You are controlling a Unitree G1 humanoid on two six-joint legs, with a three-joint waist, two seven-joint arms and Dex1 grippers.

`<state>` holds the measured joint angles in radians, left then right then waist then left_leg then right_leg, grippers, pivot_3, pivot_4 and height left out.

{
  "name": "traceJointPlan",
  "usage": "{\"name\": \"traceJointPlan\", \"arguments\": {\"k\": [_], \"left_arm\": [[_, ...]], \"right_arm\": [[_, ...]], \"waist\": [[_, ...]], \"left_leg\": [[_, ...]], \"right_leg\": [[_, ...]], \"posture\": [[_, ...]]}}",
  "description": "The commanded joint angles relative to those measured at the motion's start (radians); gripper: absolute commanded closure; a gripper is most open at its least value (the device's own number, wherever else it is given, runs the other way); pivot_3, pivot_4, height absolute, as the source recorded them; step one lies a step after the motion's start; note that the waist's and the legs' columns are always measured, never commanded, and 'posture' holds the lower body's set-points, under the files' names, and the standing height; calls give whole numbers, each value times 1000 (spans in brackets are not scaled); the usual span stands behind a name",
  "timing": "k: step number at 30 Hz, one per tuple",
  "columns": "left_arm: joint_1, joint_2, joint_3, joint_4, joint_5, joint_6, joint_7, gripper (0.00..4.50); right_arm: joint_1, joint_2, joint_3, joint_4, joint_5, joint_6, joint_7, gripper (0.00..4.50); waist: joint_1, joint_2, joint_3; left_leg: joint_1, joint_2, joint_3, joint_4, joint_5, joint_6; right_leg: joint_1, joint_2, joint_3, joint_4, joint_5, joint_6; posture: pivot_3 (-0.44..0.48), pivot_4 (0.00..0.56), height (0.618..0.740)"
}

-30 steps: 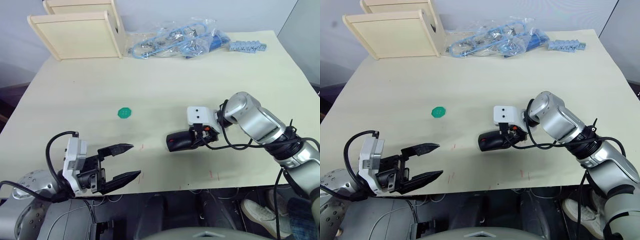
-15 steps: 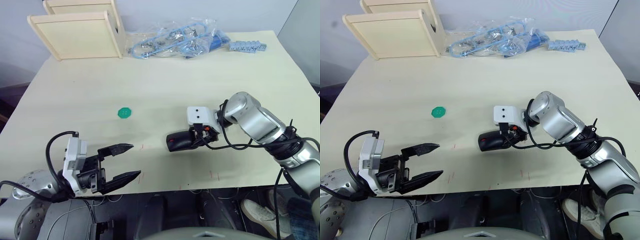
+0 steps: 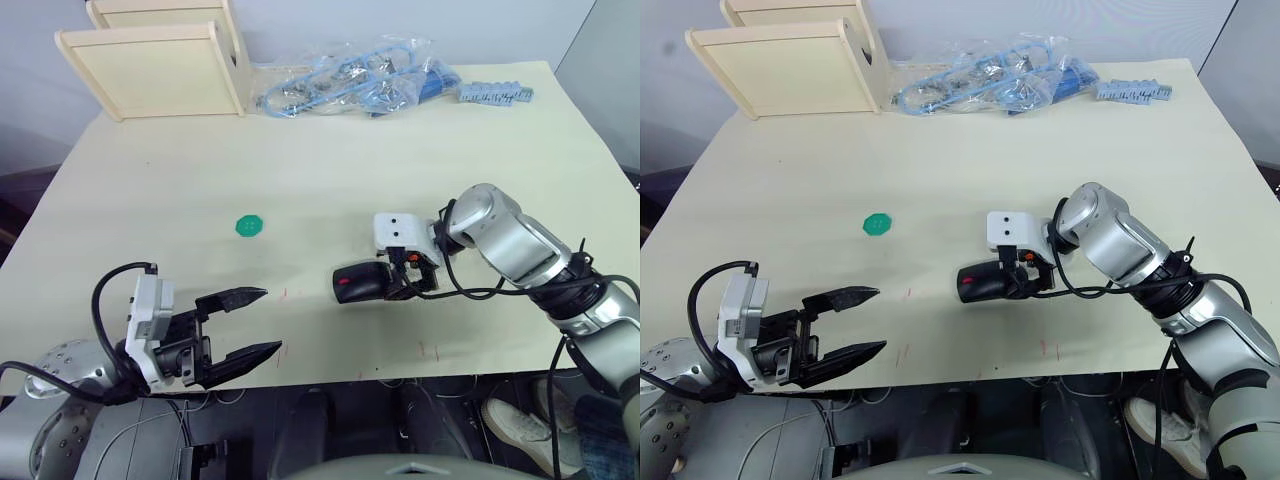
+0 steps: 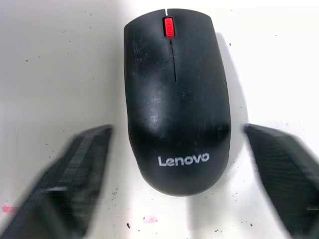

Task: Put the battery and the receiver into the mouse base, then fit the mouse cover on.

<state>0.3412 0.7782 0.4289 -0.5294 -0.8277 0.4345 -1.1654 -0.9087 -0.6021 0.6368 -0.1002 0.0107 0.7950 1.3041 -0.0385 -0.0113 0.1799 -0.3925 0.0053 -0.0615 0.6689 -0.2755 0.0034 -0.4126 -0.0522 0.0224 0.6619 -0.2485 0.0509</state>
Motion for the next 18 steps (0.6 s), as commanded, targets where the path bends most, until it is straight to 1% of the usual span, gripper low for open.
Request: {"name": "traceJointPlan", "arguments": {"k": [1,6,8,11,13,15,16,18], "left_arm": [[1,3,7,-17,-8,-9,-5,0],[3,2,9,-18,-7,-10,-5,0],[4,2,10,-18,-8,-10,-4,0],[13,-1,15,-20,-6,-12,-3,0],[16,-2,17,-20,-5,-13,-1,0],[18,-3,17,-19,-4,-15,1,0],[19,-3,16,-19,-4,-15,2,0],[20,-4,15,-18,-3,-16,3,0]], "right_arm": [[-24,-1,-22,-19,6,-14,2,26],[-24,-8,-36,-35,12,-25,3,26],[-21,-3,-71,-46,36,-65,3,26],[-1,50,-171,-73,119,-116,-23,26],[11,82,-190,-88,140,-106,-50,26],[24,121,-196,-104,169,-52,-80,26],[33,139,-196,-111,180,-29,-96,260],[56,162,-179,-126,178,-19,-125,884]], "waist": [[0,0,0],[0,0,0],[0,0,0],[-2,0,0],[-1,0,0],[0,0,0],[0,0,0],[0,0,0]], "left_leg": [[0,0,0,0,0,0],[0,0,0,0,0,0],[0,0,0,0,0,0],[0,0,0,0,0,0],[0,0,-1,0,0,0],[0,0,-1,0,0,0],[0,0,0,0,0,0],[0,0,-1,0,0,0]], "right_leg": [[0,0,0,0,0,0],[0,0,0,0,0,0],[0,0,0,0,0,0],[0,0,0,0,0,0],[0,0,0,0,0,0],[0,0,0,0,0,0],[0,0,0,0,0,0],[0,0,0,0,0,0]], "posture": [[0,150,740],[0,150,740],[0,150,740],[0,150,740],[0,150,740],[0,150,740],[0,150,740],[0,150,740]]}}
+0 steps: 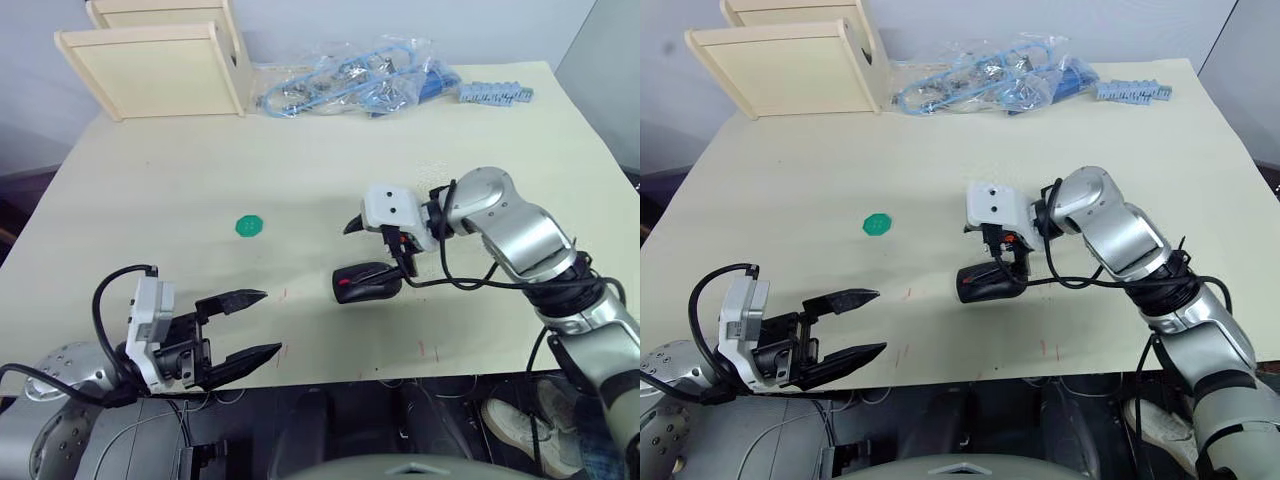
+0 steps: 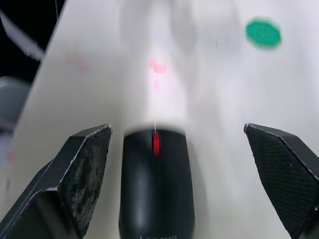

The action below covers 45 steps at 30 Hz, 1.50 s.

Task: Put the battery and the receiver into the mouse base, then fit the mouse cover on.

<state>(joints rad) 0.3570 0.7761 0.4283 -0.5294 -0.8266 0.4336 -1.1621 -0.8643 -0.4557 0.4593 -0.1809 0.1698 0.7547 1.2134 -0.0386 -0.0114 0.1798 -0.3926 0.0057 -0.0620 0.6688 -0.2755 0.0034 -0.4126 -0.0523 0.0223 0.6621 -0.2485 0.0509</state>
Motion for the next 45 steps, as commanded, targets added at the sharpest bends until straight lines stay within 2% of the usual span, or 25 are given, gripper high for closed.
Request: {"name": "traceJointPlan", "arguments": {"k": [1,2,15,31,35,38,41,45], "left_arm": [[4,-2,16,-18,-4,-16,0,0],[5,-2,16,-18,-4,-16,0,0],[8,-2,16,0,7,-28,-10,0],[27,-15,15,14,23,-54,-25,0],[24,-15,10,22,27,-59,-31,0],[20,-16,6,28,31,-61,-34,0],[15,-17,1,36,37,-64,-37,0],[14,-18,0,39,39,-66,-37,0]], "right_arm": [[20,30,1,-45,15,23,-57,1393],[27,42,-1,-43,15,29,-77,1881],[59,43,85,4,-13,1,-110,1881],[45,73,126,111,-56,-5,-135,1881],[77,29,236,190,-123,18,-107,1881],[97,11,273,219,-155,-3,-100,1881],[120,13,249,226,-160,-44,-116,1881],[162,41,131,185,-108,-116,-154,1881]], "waist": [[1,0,0],[1,0,0],[-1,0,0],[-1,0,0],[-1,0,0],[4,0,-3],[8,-2,-5],[11,-3,-8]], "left_leg": [[0,0,0,0,0,0],[0,0,0,0,0,0],[0,0,0,0,0,0],[0,0,0,0,0,0],[0,0,0,0,0,0],[2,-1,0,0,0,0],[6,-1,0,0,0,0],[12,-1,0,-2,0,0]], "right_leg": [[0,0,0,0,0,0],[0,0,0,0,0,0],[0,0,0,0,0,0],[0,0,0,0,0,0],[0,0,0,0,0,0],[2,0,0,0,0,0],[5,0,0,-1,0,0],[11,0,-1,-4,-1,0]], "posture": [[0,150,740],[0,150,740],[0,150,740],[0,150,740],[0,150,740],[0,150,740],[0,150,740],[0,150,740]]}}
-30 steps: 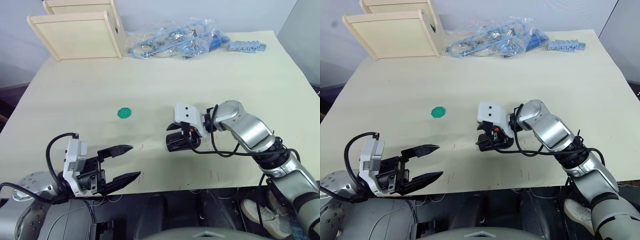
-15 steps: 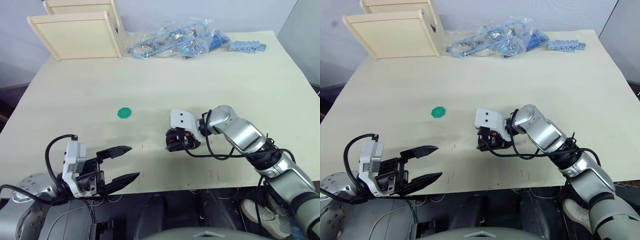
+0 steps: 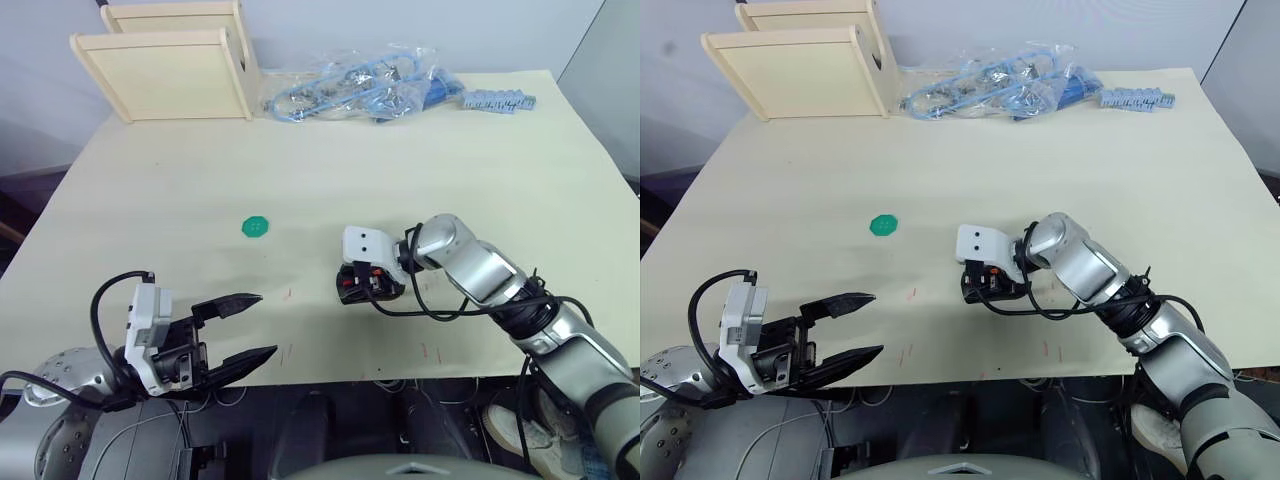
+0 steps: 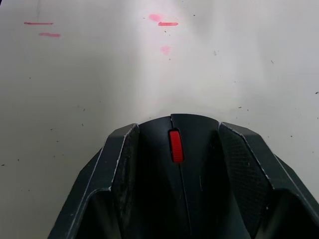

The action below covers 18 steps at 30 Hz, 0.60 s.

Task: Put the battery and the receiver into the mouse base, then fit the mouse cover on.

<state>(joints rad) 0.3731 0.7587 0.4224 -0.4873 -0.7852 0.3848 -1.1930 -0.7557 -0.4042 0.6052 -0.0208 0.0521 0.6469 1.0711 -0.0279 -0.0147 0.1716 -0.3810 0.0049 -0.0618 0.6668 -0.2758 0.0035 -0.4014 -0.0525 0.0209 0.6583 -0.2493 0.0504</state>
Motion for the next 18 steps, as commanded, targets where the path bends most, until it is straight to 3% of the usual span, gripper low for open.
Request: {"name": "traceJointPlan", "arguments": {"k": [1,8,15,18], "left_arm": [[-2,-2,6,-2,-2,-18,-6,0],[-1,-8,12,2,-1,-17,0,0],[-20,-9,7,16,-1,-11,-2,0],[-32,-8,0,26,-1,-9,-5,0]], "right_arm": [[62,-9,-35,11,19,-20,-13,1881],[304,34,-358,-273,242,-157,-86,1881],[533,81,-531,-377,421,-102,-196,1881],[611,118,-536,-369,439,-116,-241,1881]], "waist": [[0,0,0],[11,1,2],[11,1,2],[10,1,2]], "left_leg": [[0,0,0,0,0,0],[-6,0,0,0,0,0],[-4,1,1,0,0,0],[-4,1,2,0,0,0]], "right_leg": [[0,0,1,0,0,0],[-5,0,1,0,0,1],[-5,1,2,2,0,0],[-5,2,4,3,0,0]], "posture": [[0,150,740],[0,150,740],[0,150,740],[0,150,740]]}}
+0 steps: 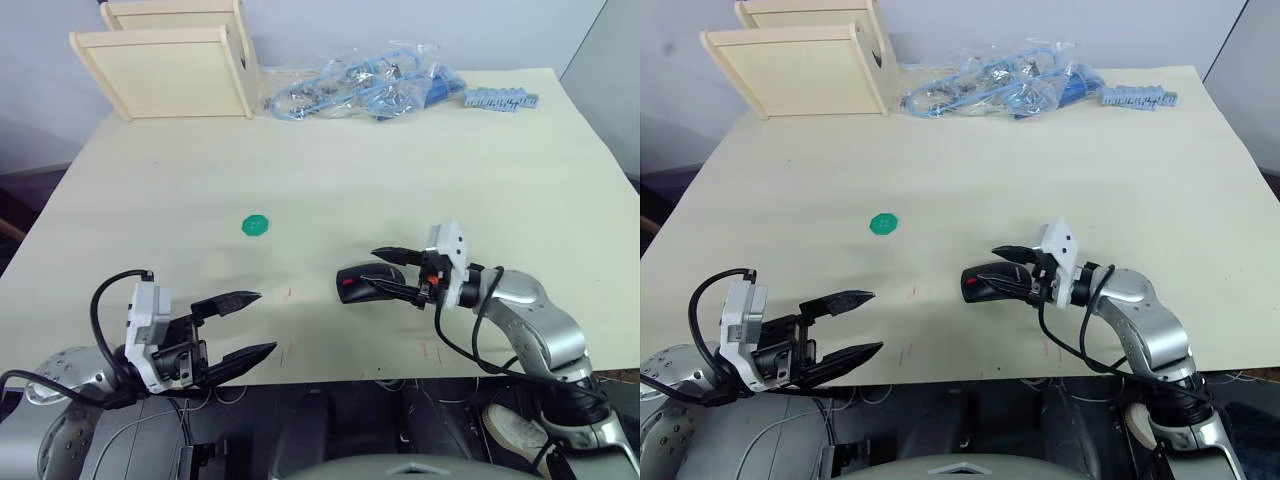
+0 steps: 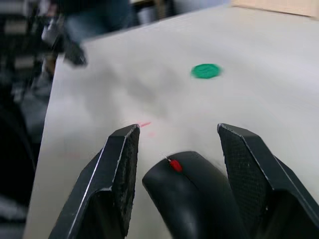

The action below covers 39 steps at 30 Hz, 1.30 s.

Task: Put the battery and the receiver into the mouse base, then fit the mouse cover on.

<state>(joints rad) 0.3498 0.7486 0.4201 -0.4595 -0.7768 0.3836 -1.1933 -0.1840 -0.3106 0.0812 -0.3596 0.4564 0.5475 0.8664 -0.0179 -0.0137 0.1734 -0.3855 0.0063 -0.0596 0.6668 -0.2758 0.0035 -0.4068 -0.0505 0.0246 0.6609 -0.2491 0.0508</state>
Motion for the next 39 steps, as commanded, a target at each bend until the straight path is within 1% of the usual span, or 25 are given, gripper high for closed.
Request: {"name": "traceJointPlan", "arguments": {"k": [1,5,8,16,22,25,27,29,31,34,37,39], "left_arm": [[-11,2,1,1,-9,-8,-6,0],[-17,3,-1,6,-8,-7,-10,0],[-22,7,1,13,-4,-10,-14,0],[-23,5,5,24,1,-14,-20,0],[-23,4,5,29,3,-15,-23,0],[-20,5,7,29,5,-16,-24,0],[-16,5,10,29,7,-19,-24,0],[-14,3,10,29,8,-21,-24,0],[-13,1,9,28,8,-21,-21,0],[-16,-13,14,24,-7,-12,4,0],[-27,-25,20,27,-22,24,59,0],[-30,-30,22,27,-15,30,85,0]], "right_arm": [[52,30,-8,-24,31,-31,-45,1881],[78,51,-3,-2,27,-73,-66,1881],[112,110,2,42,8,-144,-114,1881],[124,145,14,116,-9,-213,-151,1881],[125,140,58,233,-65,-263,-139,1881],[138,122,118,345,-140,-283,-132,1881],[147,109,142,403,-177,-304,-129,1881],[148,107,143,425,-181,-330,-125,1881],[142,114,119,414,-154,-363,-120,1881],[127,128,33,291,-44,-369,-127,1881],[139,81,-1,166,-5,-324,-133,1881],[156,80,-33,116,53,-309,-132,1881]], "waist": [[0,0,0],[-2,0,0],[-1,0,0],[-1,0,0],[-2,0,0],[-7,-1,-1],[-24,-3,-5],[-27,-4,-9],[-27,-4,-13],[-22,-4,-13],[-19,-2,-10],[-16,0,-9]], "left_leg": [[0,0,0,0,0,0],[0,0,1,0,0,0],[0,0,1,0,0,0],[0,1,1,0,0,0],[1,1,2,0,0,0],[2,1,2,0,0,0],[5,2,2,-1,0,0],[8,3,3,-4,0,0],[8,4,3,-4,0,0],[8,4,2,-4,0,0],[6,3,2,-4,0,0],[5,3,2,-3,0,0]], "right_leg": [[0,0,0,0,0,0],[0,0,1,0,0,0],[0,1,1,0,0,0],[0,1,2,0,0,0],[0,2,2,0,0,0],[0,2,3,0,0,0],[3,2,3,0,-1,-1],[3,3,3,0,-1,-2],[3,4,3,0,-2,-3],[3,4,3,1,-2,-3],[3,4,3,0,-2,-3],[2,3,3,0,-2,-3]], "posture": [[0,150,740],[0,150,740],[0,150,740],[0,150,740],[0,150,740],[0,150,740],[0,150,740],[0,150,740],[0,150,740],[0,150,740],[0,150,740],[0,150,740]]}}
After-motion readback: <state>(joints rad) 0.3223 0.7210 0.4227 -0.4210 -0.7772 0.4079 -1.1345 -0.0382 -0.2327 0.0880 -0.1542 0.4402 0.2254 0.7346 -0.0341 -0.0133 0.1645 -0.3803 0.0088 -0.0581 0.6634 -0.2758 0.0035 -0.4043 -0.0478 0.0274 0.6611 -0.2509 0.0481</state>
